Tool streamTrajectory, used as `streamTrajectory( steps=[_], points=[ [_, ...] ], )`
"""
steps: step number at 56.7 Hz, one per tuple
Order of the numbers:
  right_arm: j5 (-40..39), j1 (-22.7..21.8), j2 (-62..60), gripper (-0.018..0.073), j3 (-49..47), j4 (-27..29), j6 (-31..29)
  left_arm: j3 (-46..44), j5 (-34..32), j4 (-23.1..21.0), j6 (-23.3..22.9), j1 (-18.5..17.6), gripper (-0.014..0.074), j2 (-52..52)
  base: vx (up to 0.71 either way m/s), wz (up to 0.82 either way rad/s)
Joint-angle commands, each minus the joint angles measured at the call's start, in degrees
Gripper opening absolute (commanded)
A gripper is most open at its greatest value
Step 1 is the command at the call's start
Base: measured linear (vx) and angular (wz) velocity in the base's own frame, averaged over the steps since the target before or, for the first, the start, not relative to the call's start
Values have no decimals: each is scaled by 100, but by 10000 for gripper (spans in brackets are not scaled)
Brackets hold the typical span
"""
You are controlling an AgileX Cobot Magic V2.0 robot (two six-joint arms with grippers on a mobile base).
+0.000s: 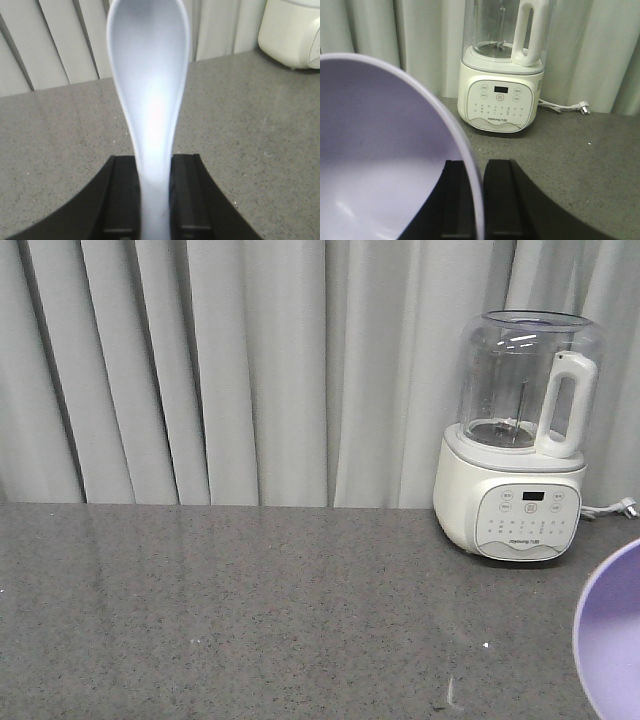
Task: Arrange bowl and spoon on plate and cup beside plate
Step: 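Hold spoon and bowl while the base drives to the counter with the plate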
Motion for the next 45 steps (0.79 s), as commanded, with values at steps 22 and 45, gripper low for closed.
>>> streamTrajectory(
  steps=[22, 45],
  points=[
    [-686, 4, -139, -8, -142, 87, -82, 513, -1047, -105, -36, -28, 0, -1272, 0, 0],
    [-686, 4, -139, -8, -142, 87, -82, 513, -1039, -105, -40, -28, 2, -1272, 0, 0]
  ],
)
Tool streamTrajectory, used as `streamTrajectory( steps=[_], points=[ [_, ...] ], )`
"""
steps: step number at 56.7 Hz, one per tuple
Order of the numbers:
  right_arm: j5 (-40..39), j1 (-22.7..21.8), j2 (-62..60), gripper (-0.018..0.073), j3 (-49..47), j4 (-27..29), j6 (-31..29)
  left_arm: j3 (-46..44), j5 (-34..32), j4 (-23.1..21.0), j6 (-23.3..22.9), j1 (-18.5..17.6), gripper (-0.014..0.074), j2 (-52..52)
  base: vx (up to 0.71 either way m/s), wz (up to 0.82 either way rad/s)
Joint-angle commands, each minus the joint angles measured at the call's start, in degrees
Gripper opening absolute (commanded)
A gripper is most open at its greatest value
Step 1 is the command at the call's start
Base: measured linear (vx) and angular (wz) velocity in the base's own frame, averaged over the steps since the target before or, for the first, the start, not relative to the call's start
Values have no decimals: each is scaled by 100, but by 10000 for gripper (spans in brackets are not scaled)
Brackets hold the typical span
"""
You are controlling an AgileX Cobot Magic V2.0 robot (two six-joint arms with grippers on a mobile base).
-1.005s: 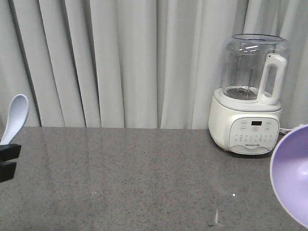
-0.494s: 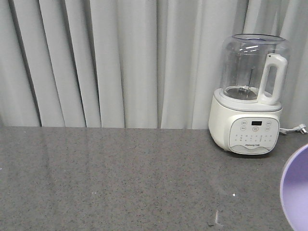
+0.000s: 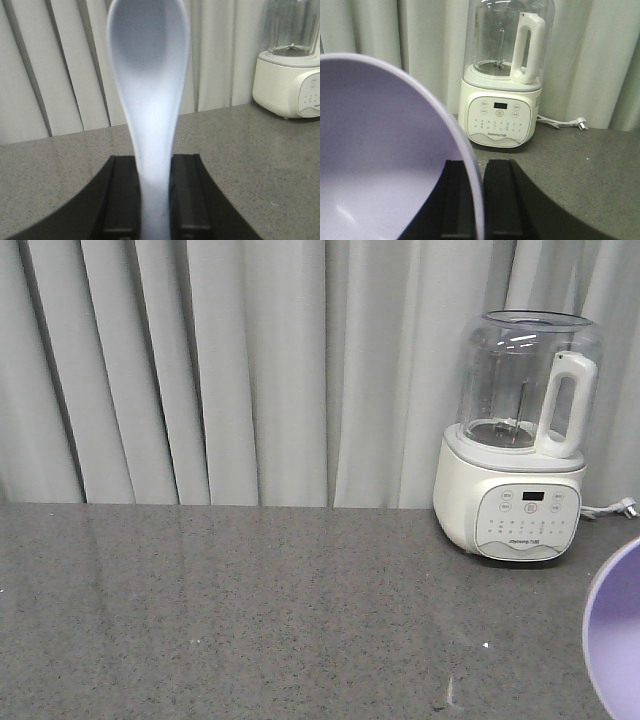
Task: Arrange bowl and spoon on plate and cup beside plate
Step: 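Hold spoon and bowl while the base drives to the counter with the plate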
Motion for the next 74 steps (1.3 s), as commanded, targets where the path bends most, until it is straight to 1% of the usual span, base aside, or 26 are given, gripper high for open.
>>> streamTrajectory(
  steps=[1, 30, 42, 55, 74],
  points=[
    [-527, 4, 24, -8, -165, 35, -34, -146, -514, -85, -40, -28, 2, 16, 0, 0],
    [-527, 4, 24, -8, -165, 35, -34, -146, -503, -85, -40, -11, 2, 16, 0, -1],
    [-527, 4, 24, -8, -165, 35, -34, -146, -503, -85, -40, -11, 2, 16, -4, -15],
    [-527, 4, 24, -8, -165, 35, -34, -146, -503, -85, -40, -11, 2, 16, -8, -39],
    [-512, 4, 24, -8, -165, 35, -34, -146, -491, -85, -40, -11, 2, 16, -11, -65]
  ],
)
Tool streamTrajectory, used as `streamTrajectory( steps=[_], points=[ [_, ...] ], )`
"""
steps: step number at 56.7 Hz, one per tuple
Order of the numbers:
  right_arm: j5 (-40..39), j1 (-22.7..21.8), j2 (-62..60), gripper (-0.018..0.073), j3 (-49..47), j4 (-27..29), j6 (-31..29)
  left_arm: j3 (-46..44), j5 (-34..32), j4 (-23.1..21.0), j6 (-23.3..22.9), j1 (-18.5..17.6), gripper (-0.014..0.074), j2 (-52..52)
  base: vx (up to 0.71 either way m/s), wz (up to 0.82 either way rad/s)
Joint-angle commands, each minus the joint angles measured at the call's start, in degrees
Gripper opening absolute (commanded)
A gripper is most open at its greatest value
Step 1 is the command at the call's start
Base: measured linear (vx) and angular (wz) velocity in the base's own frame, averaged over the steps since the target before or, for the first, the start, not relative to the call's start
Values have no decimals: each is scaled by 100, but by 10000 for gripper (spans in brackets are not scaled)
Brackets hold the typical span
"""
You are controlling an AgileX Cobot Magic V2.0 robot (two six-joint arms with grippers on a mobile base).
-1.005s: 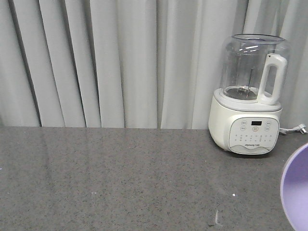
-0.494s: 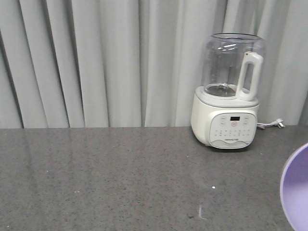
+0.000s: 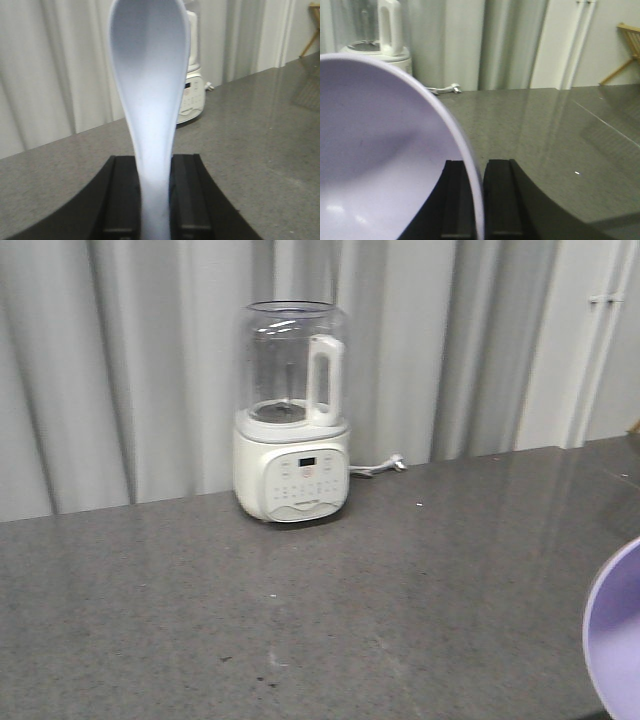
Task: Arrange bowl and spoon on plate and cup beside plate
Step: 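Hold spoon and bowl while the base drives to the counter with the plate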
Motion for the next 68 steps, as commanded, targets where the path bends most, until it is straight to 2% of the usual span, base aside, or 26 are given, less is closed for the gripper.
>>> streamTrajectory(
  steps=[1, 42, 68],
  points=[
    [-507, 4, 24, -8, -165, 31, -34, -146, -485, -85, -40, -11, 2, 16, -13, -68],
    [-507, 4, 24, -8, -165, 31, -34, -146, -478, -85, -40, -11, 2, 16, -11, -61],
    [-507, 4, 24, -8, -165, 31, -34, -146, -478, -85, -40, -11, 2, 16, 7, -66]
  ],
)
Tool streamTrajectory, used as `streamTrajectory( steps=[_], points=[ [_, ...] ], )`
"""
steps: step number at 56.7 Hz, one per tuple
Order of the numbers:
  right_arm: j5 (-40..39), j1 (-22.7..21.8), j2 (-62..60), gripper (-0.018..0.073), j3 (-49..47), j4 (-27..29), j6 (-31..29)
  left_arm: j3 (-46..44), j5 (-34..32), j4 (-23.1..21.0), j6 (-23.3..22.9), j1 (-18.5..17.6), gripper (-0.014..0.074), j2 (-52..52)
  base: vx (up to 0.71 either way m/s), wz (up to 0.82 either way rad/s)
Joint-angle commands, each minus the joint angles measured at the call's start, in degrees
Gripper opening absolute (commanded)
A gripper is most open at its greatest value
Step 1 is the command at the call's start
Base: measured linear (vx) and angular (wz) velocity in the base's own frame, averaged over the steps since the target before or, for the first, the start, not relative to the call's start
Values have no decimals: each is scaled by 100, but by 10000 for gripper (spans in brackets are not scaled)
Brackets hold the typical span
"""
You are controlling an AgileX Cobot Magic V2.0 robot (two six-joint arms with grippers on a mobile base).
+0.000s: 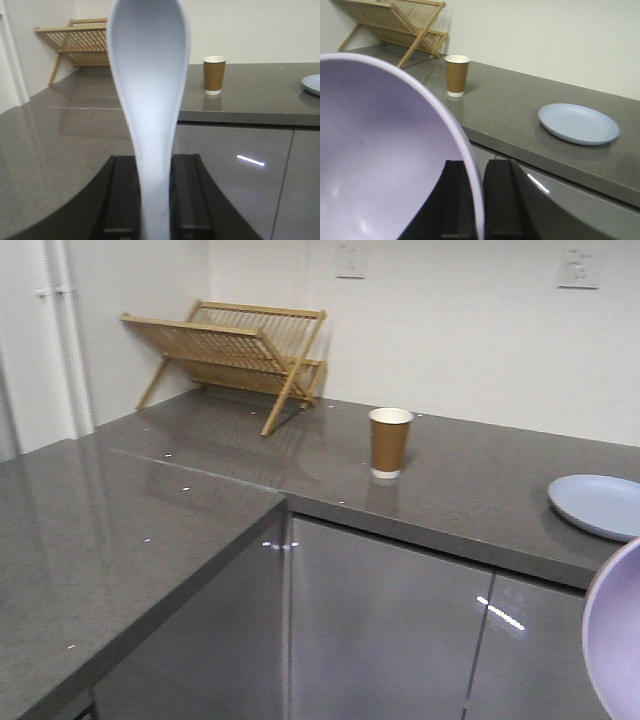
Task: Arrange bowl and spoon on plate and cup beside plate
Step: 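Hold spoon and bowl while the base drives to the counter with the plate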
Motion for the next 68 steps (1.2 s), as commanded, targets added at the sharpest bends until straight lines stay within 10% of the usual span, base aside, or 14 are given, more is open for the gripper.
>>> streamTrajectory(
  steps=[1, 68],
  points=[
    [-519, 4, 24, -8, -165, 31, -34, -146, -478, -85, -40, -11, 2, 16, 20, -70],
    [-514, -9, 24, -8, -165, 31, -34, -146, -478, -85, -40, -11, 2, 16, 33, -23]
  ],
)
